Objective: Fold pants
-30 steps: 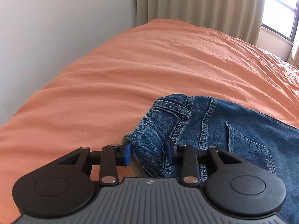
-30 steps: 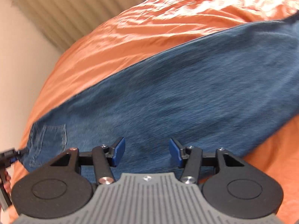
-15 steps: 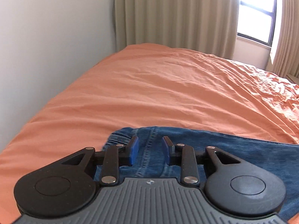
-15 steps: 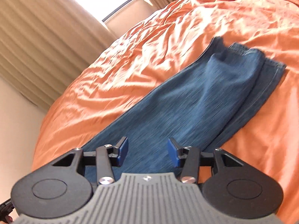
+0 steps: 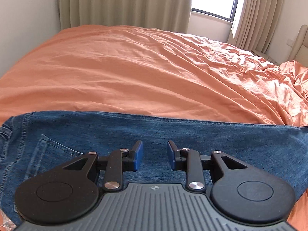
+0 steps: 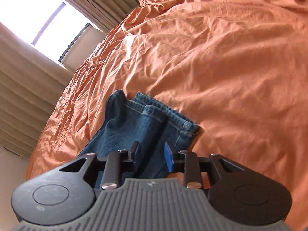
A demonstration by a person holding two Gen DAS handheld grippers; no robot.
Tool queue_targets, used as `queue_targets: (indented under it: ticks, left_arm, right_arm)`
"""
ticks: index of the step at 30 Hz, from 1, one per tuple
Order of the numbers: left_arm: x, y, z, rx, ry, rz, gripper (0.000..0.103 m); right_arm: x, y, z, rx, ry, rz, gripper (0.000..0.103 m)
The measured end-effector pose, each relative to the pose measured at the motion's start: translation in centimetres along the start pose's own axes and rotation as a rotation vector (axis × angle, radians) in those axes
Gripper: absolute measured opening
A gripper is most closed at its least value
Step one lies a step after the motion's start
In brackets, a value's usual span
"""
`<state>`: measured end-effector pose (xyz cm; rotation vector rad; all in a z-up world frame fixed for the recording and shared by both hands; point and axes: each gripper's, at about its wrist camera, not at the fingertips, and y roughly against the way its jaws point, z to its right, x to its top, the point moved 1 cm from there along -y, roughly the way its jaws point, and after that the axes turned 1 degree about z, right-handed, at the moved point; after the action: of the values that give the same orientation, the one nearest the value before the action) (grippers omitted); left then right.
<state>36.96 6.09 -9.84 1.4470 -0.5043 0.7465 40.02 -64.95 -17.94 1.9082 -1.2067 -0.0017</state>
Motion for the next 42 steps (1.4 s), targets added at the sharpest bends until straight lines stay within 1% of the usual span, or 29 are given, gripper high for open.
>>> queue_targets:
  ticks: [1, 5, 7, 8, 11, 13, 15, 19, 20, 21, 22, 23, 24, 26, 31, 32, 33, 34, 35, 36, 38, 40, 42]
  left_arm:
    - [-0.3, -0.6, 0.3, -0.003, -0.002, -0.008, 0.035]
    - [-1.4, -2.6, 0.7, 0.007, 0.006, -0.051, 0.035]
    - [-2.0, -3.2, 0.6, 0.017, 0.011, -0.068, 0.035]
    - [-2.2, -3.4, 0.5, 0.022, 0.016, -0.075, 0.035]
    - [-2.9, -3.9, 0.2, 0.036, 0.034, -0.091, 0.035]
    - [-3.0, -3.9, 0.1, 0.039, 0.039, -0.093, 0.035]
    - [-3.1, -3.8, 0.2, 0.045, 0.027, -0.096, 0.035]
    - [-3.1, -3.8, 0.2, 0.046, 0.043, -0.101, 0.035]
    - [-3.1, -3.7, 0.1, 0.046, 0.05, -0.102, 0.035]
    - [-3.1, -3.7, 0.1, 0.046, 0.056, -0.101, 0.035]
    - [-3.1, -3.7, 0.0, 0.045, 0.058, -0.101, 0.035]
    - [-3.1, -3.7, 0.1, 0.044, 0.057, -0.103, 0.035]
    - [-3.0, -3.7, 0.1, 0.044, 0.053, -0.105, 0.035]
    - [-3.0, -3.5, 0.2, 0.037, 0.047, -0.11, 0.035]
    - [-2.7, -2.1, 0.5, -0.001, -0.014, -0.126, 0.035]
    - [-2.6, -1.7, 0.5, -0.01, -0.023, -0.13, 0.035]
    - [-2.5, -1.4, 0.5, -0.025, -0.031, -0.136, 0.035]
    - [-2.5, -1.1, 0.5, -0.039, -0.037, -0.142, 0.035]
    - [-2.4, -0.8, 0.6, -0.05, -0.043, -0.147, 0.035]
    - [-2.4, -0.7, 0.8, -0.061, -0.049, -0.151, 0.035]
    - [-2.2, -0.4, 1.2, -0.088, -0.059, -0.154, 0.035]
    - [-1.9, -0.5, 2.0, -0.12, -0.065, -0.149, 0.035]
    - [-1.5, -0.9, 3.2, -0.147, -0.069, -0.144, 0.035]
  right_arm:
    - [0.2, -1.2, 0.6, 0.019, -0.025, -0.004, 0.023]
    - [0.4, -3.5, 2.3, 0.131, -0.12, -0.004, 0.024]
    - [0.5, -4.4, 2.6, 0.144, -0.134, 0.0, 0.024]
    - [0.5, -4.9, 2.7, 0.146, -0.143, 0.001, 0.022]
    - [0.5, -5.6, 2.8, 0.146, -0.169, 0.001, 0.009]
    - [0.7, -4.9, 2.5, 0.147, -0.163, 0.011, 0.006]
    - [1.1, -3.6, 1.5, 0.148, -0.123, 0.033, 0.0]
    - [2.6, 1.2, -3.0, 0.16, 0.011, 0.115, 0.0]
    - [2.7, 2.3, -4.1, 0.151, 0.057, 0.132, 0.0]
    - [2.5, 3.0, -4.7, 0.122, 0.106, 0.148, 0.0]
    - [2.4, 3.0, -4.8, 0.067, 0.15, 0.147, 0.0]
    - [2.2, 2.7, -4.0, 0.013, 0.149, 0.123, 0.0]
    - [2.0, 2.0, -2.7, -0.015, 0.108, 0.095, 0.0]
    - [1.6, 1.1, -0.9, -0.058, 0.074, 0.08, 0.0]
    - [1.2, -0.8, -0.4, -0.141, 0.117, 0.057, 0.0]
    - [1.4, -0.9, -0.6, -0.166, 0.135, 0.056, 0.003]
    - [1.7, -0.7, -0.9, -0.192, 0.159, 0.066, 0.01]
    - [2.1, -0.4, -1.4, -0.223, 0.187, 0.072, 0.018]
    - [2.3, 0.0, -1.8, -0.246, 0.22, 0.078, 0.029]
    - [2.5, 0.4, -2.3, -0.251, 0.248, 0.076, 0.03]
    - [2.6, 1.5, -3.9, -0.212, 0.302, 0.057, 0.03]
    - [2.1, 2.2, -5.3, -0.194, 0.346, 0.044, 0.03]
    - [1.3, 2.5, -5.8, -0.175, 0.343, 0.024, 0.037]
